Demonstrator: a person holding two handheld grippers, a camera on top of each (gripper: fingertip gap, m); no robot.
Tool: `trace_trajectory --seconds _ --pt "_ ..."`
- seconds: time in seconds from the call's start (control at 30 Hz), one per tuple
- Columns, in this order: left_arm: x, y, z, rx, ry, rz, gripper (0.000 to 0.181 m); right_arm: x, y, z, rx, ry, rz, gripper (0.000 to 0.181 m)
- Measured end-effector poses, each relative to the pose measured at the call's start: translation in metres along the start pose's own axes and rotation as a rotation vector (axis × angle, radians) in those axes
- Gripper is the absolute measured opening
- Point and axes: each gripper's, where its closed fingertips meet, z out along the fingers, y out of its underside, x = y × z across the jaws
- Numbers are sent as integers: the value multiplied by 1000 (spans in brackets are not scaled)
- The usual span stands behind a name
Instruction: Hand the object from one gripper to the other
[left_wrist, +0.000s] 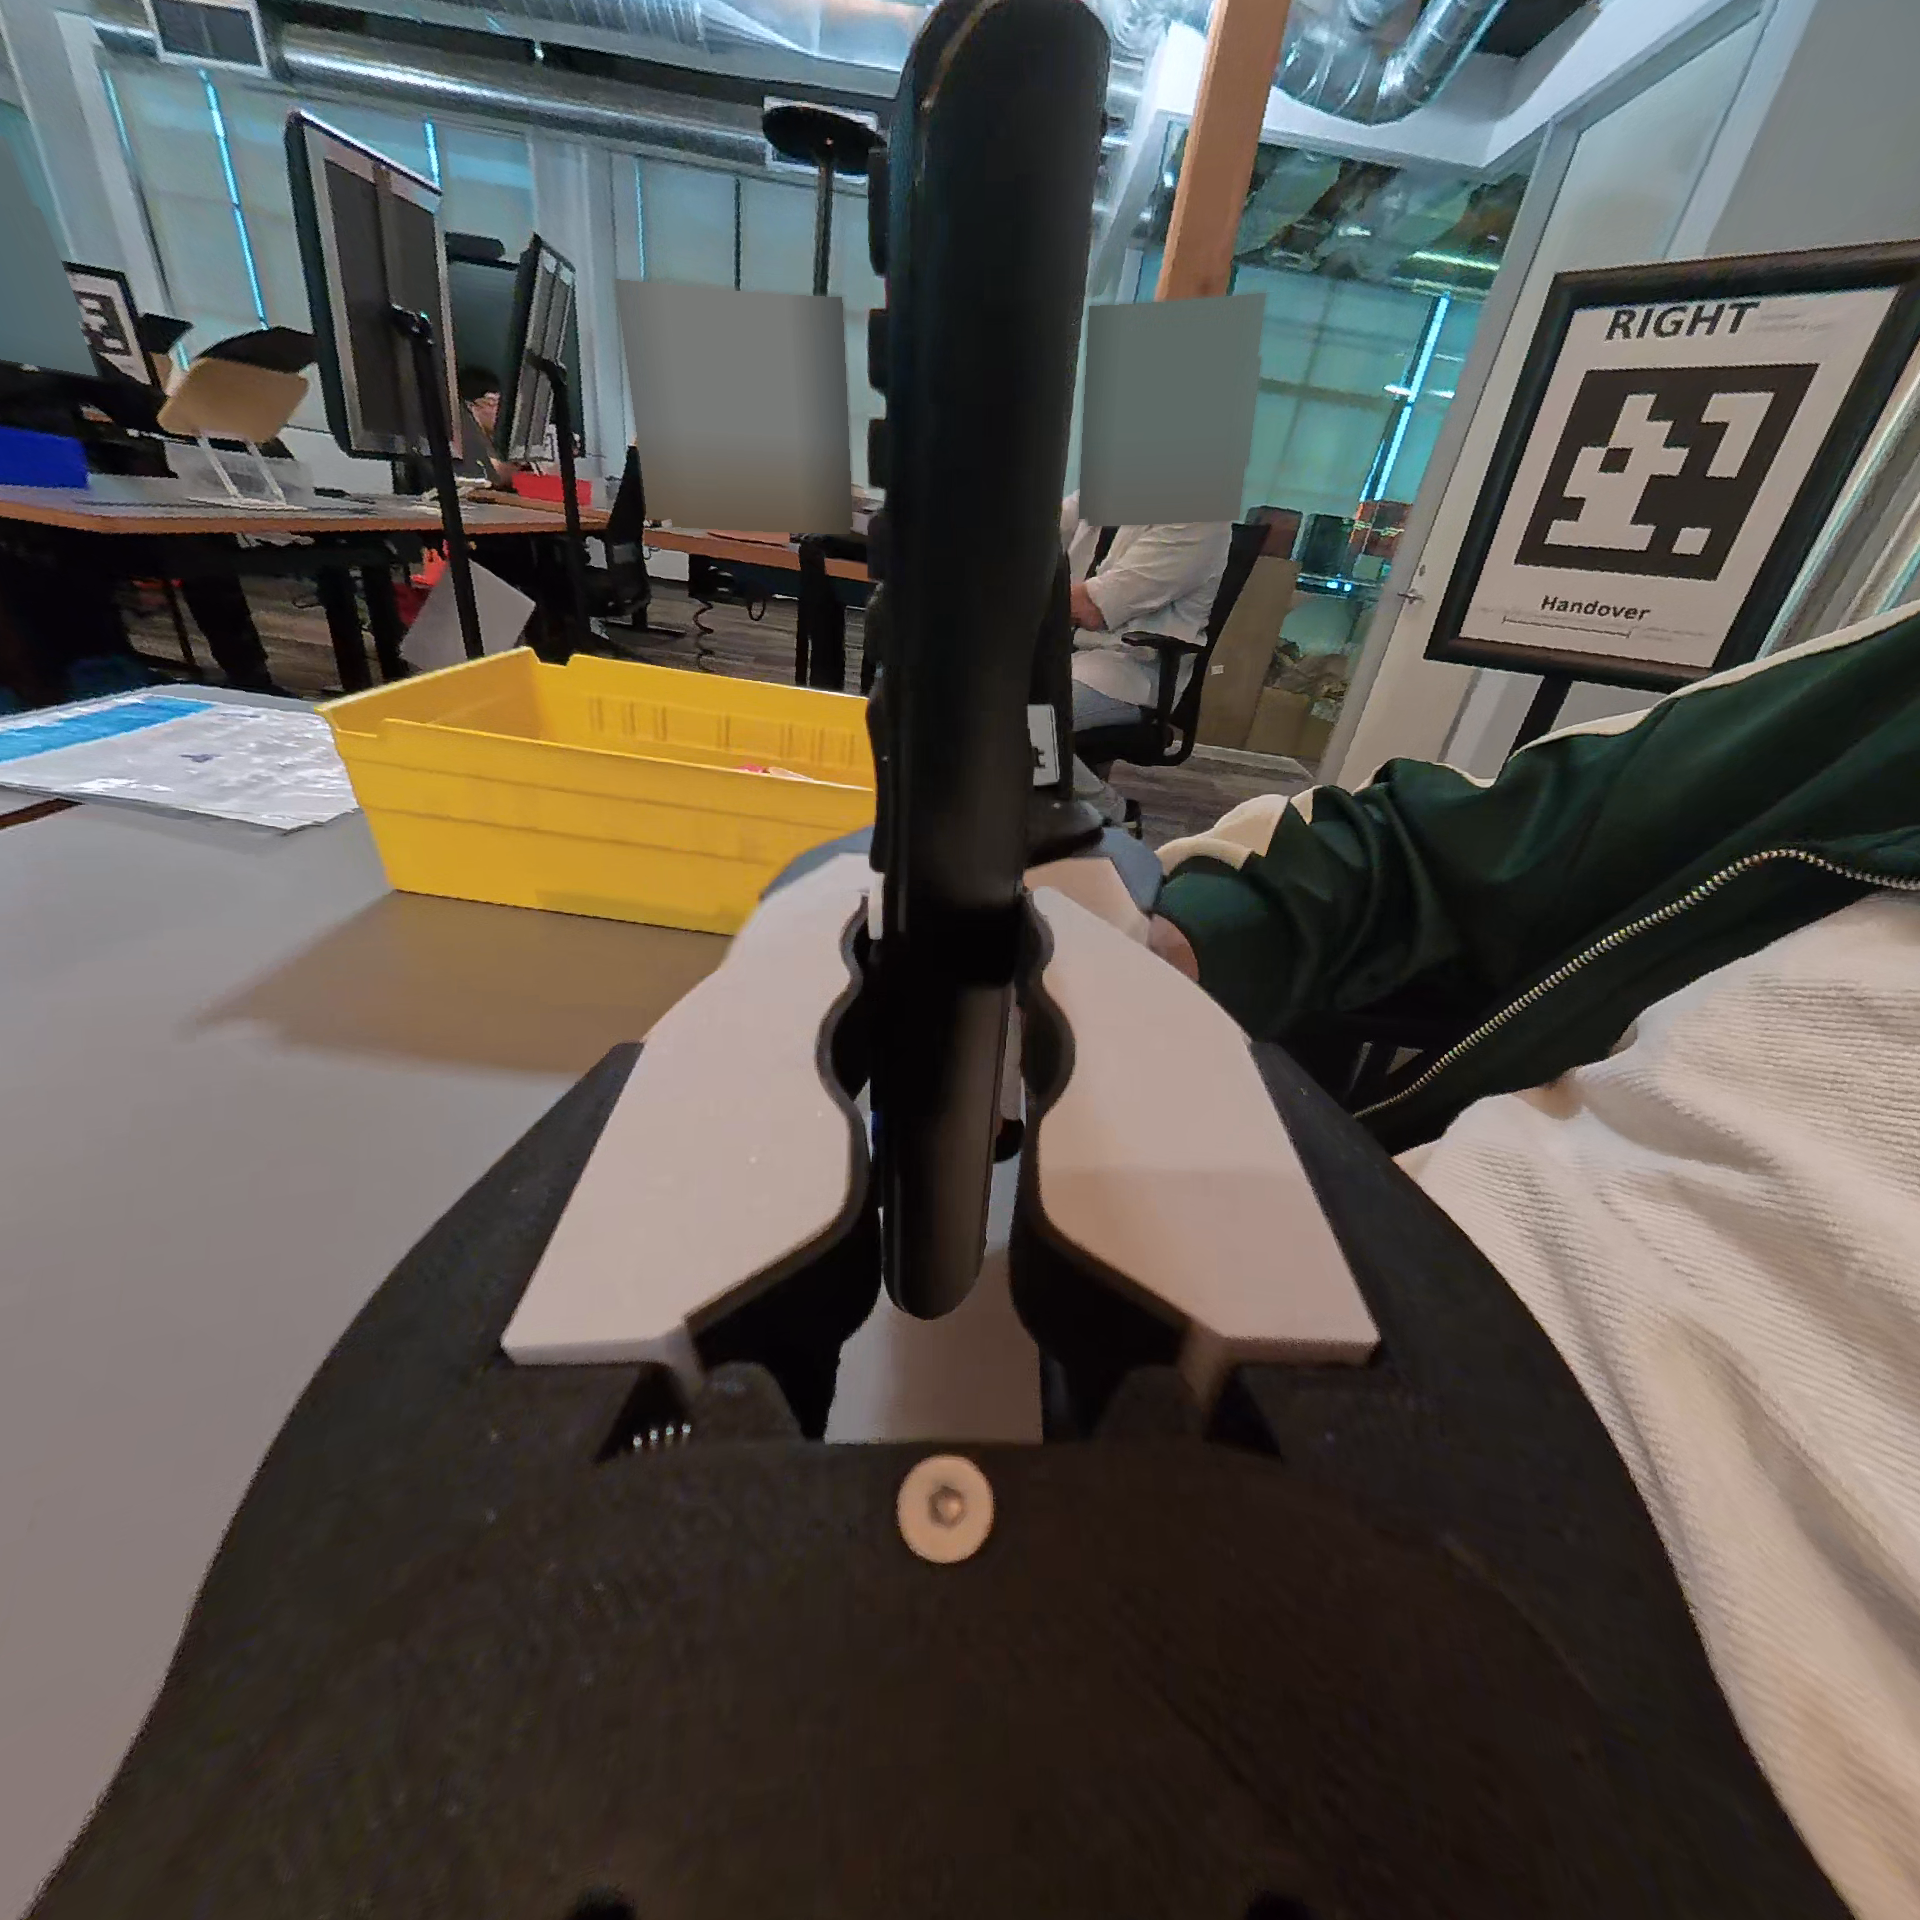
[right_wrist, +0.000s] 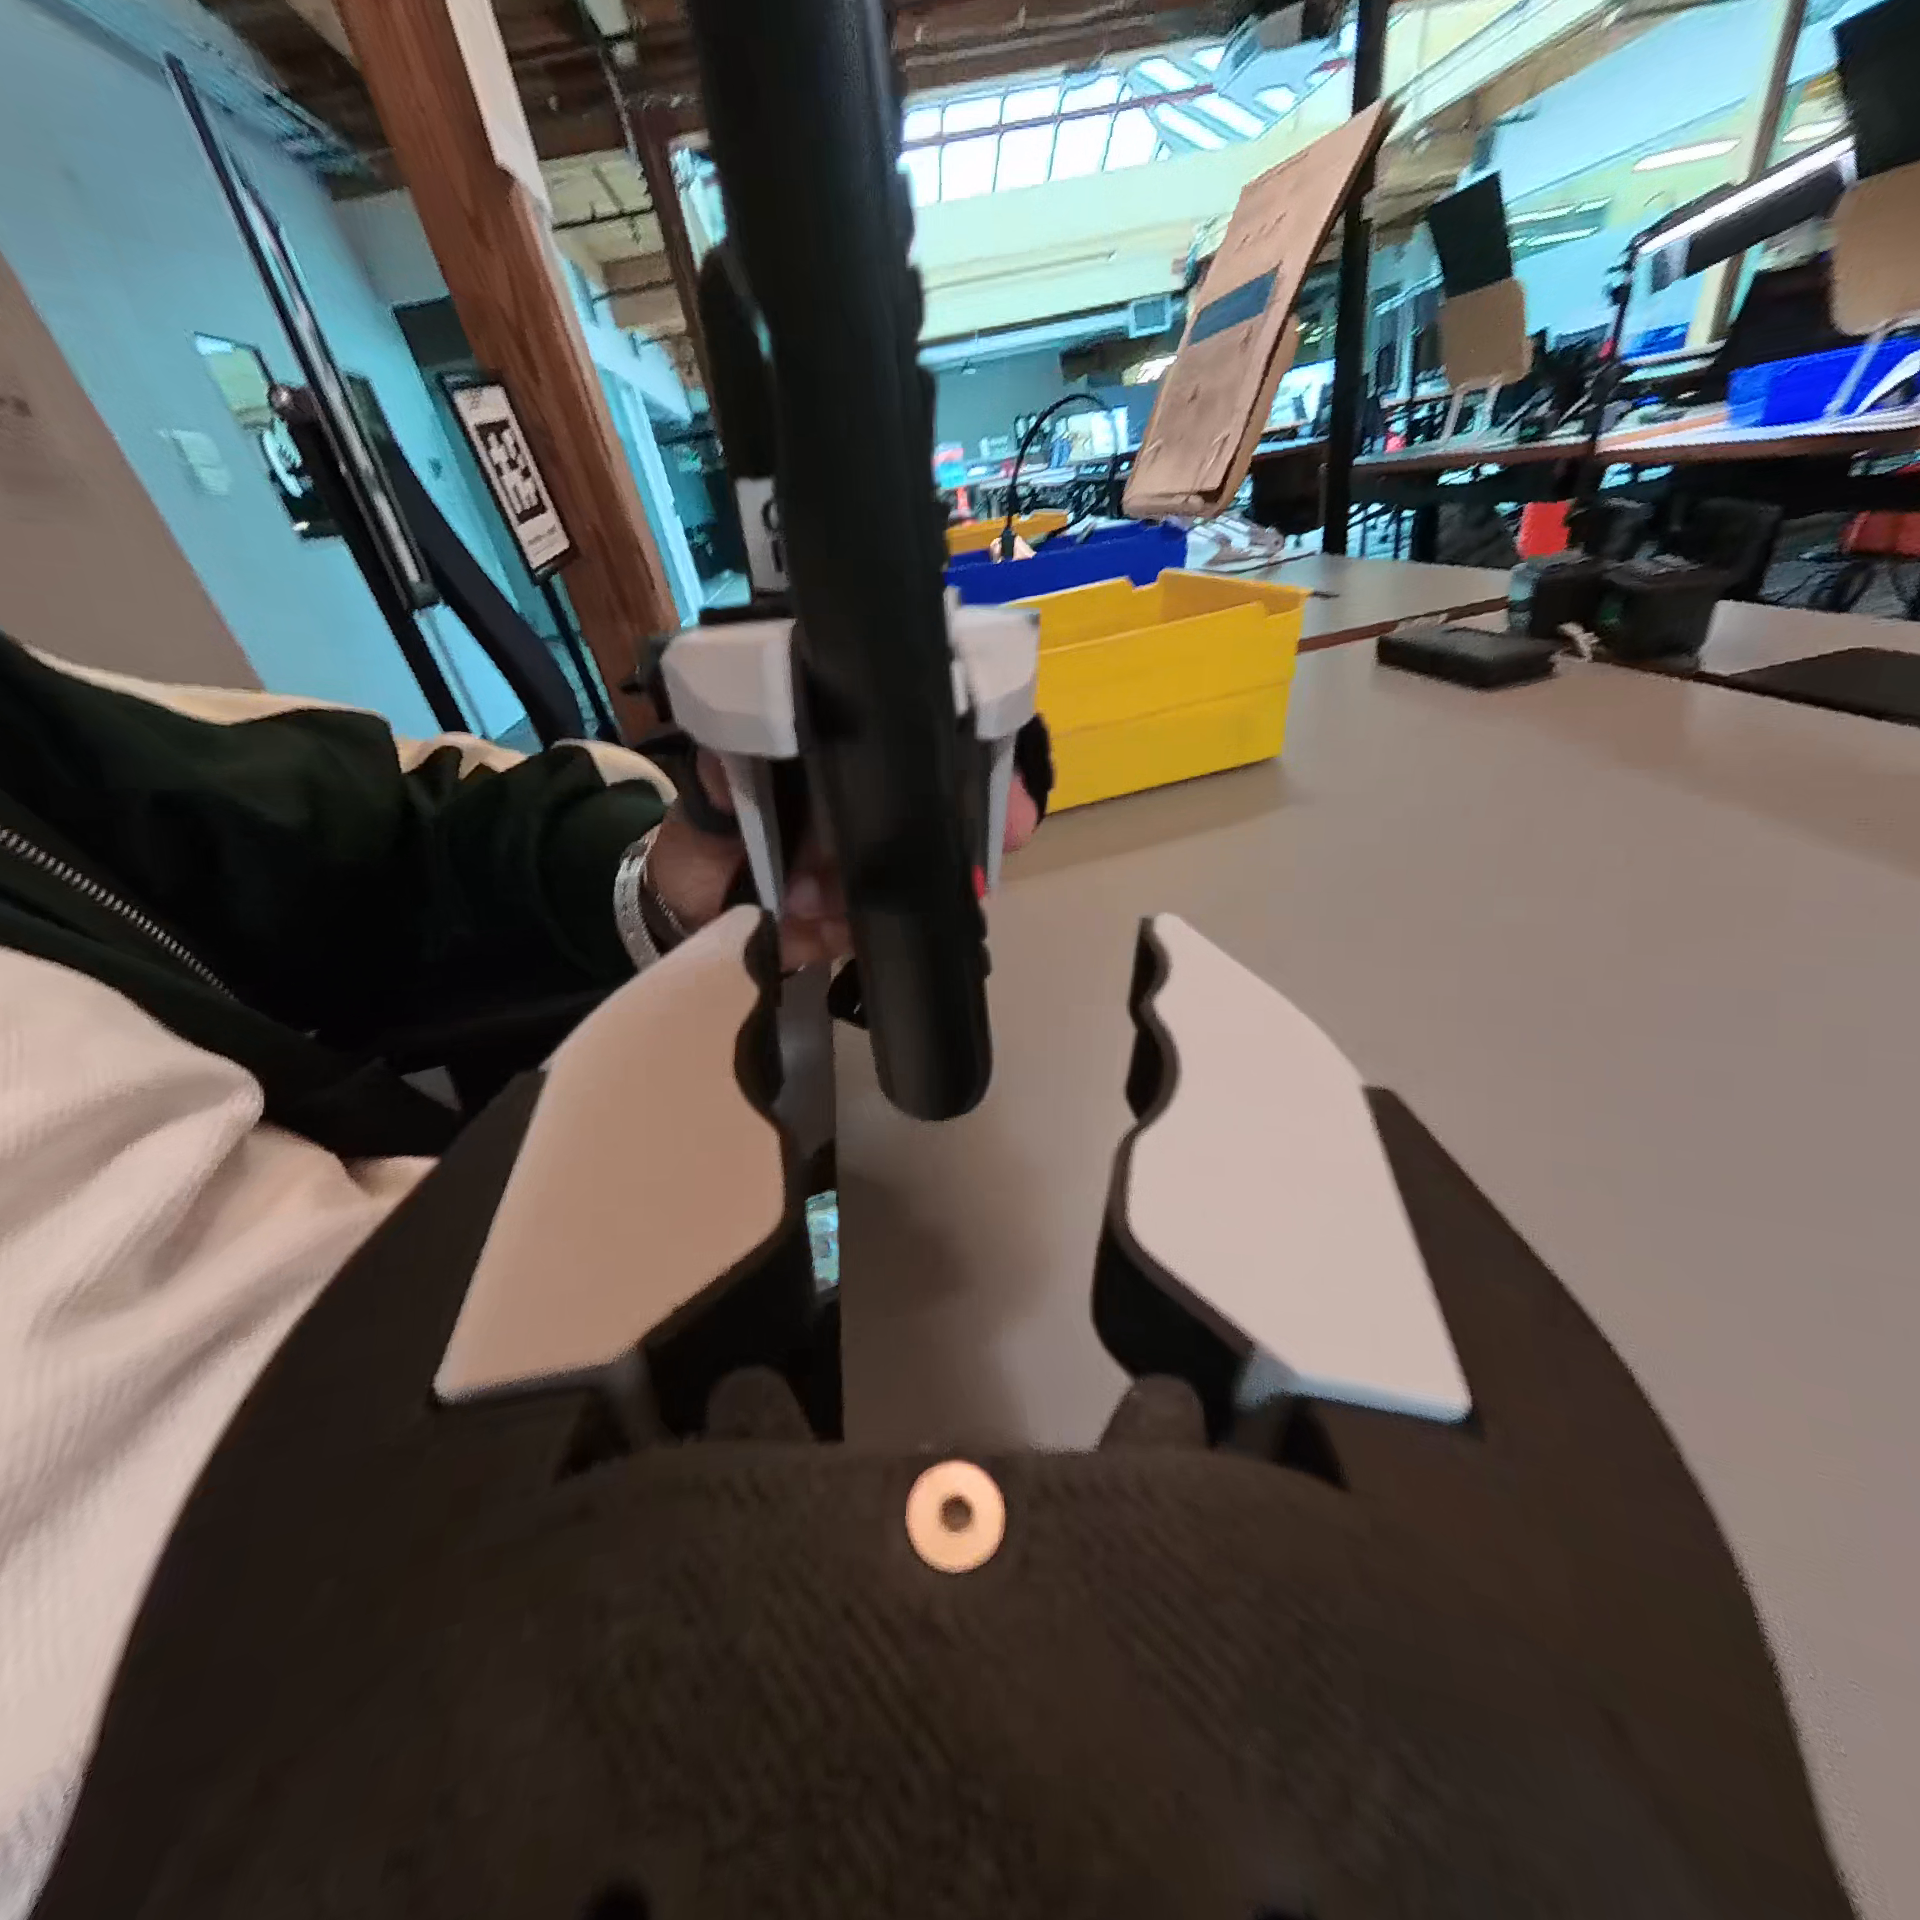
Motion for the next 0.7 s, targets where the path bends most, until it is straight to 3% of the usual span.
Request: trace_trajectory --seconds 0.1,0.27,0.57,0.7 --pt "1 -1 0 -2 -1 3 23 -12 5 7 -17 -46 -30 44" --pt "9 -3 4 20 38 -37 23 -20 8 11 -14 -62 -57 26" --pt "20 -13 5 75 73 -12 24 -30 -1 9 19 -107 -39 25" --pt "23 -18 4 97 96 -10 37 -35 -9 7 58 -145 -16 25"
